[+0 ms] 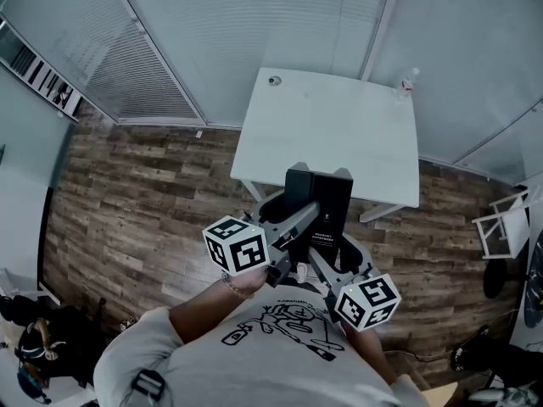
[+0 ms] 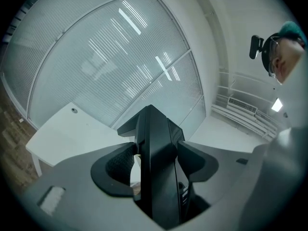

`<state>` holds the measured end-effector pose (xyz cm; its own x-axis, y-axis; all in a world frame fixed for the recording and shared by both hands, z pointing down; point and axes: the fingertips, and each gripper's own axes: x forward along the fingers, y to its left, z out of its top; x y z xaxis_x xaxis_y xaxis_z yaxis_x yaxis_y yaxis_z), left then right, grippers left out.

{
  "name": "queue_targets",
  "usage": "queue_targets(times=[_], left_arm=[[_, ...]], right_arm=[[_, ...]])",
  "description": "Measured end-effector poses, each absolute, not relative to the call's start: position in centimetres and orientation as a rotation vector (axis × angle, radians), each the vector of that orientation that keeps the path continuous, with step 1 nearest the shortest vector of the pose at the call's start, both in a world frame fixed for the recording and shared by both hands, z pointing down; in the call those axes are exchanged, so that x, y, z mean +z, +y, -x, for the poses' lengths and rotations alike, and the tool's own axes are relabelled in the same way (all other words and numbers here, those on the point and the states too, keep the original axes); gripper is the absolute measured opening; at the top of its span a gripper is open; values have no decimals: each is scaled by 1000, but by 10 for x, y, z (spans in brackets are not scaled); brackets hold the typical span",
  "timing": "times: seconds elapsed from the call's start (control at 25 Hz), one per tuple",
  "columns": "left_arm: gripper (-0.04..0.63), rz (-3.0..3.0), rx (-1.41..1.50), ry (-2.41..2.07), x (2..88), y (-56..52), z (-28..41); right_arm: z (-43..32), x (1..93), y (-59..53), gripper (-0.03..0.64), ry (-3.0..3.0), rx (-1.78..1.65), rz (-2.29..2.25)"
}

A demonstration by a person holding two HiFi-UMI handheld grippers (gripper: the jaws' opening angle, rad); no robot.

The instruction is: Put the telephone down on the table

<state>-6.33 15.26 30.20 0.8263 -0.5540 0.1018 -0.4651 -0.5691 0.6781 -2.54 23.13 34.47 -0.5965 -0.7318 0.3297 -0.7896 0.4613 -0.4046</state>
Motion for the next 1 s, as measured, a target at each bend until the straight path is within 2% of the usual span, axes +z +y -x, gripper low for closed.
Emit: queue_targets(times=[0.2, 0.56, 1.0], left_arm=[[273, -2261, -140, -751, 309, 134, 21], [275, -2261, -90, -709, 320, 123, -9], [275, -2249, -82, -665, 328, 57, -34]], right_arm=[[-17, 351, 213, 262, -2583, 835, -1343], [-42, 361, 204, 262, -2562, 882, -1396], [-65, 366, 141, 262, -2526, 898, -1440]])
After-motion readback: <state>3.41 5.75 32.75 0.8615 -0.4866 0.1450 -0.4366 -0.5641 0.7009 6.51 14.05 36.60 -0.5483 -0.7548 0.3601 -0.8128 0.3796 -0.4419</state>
